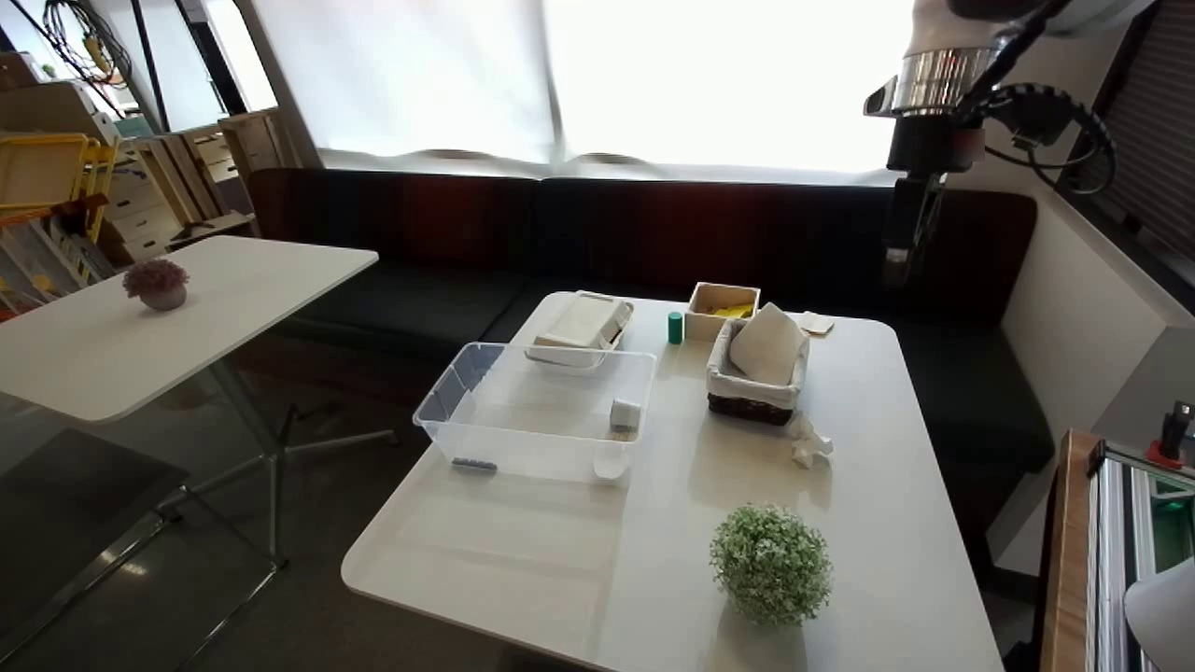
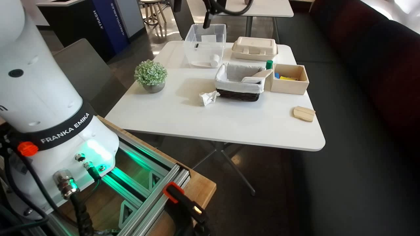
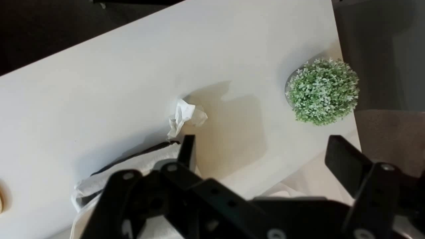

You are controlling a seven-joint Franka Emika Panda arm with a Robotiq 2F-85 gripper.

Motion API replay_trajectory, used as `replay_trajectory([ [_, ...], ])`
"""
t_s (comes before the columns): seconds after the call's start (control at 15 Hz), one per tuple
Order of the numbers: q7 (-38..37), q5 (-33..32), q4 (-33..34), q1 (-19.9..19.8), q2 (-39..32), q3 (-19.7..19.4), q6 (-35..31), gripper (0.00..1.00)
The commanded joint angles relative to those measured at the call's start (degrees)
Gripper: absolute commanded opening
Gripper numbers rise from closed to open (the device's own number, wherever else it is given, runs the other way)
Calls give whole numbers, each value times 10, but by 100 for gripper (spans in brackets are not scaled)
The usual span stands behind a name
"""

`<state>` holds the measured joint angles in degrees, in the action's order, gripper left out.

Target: Put the tissue in the bin

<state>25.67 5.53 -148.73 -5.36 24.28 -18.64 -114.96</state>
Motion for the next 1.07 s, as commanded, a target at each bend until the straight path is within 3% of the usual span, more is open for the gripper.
replay_trajectory([
  [0.0, -25, 16, -44, -22, -31, 3, -59, 100],
  [0.07, -9, 6, -26, -19, -15, 8, -31, 100],
  [0.53, -15, 9, -38, -26, -37, 7, -49, 100],
  [1.0, -106, -13, -84, -28, -94, 46, -194, 100],
])
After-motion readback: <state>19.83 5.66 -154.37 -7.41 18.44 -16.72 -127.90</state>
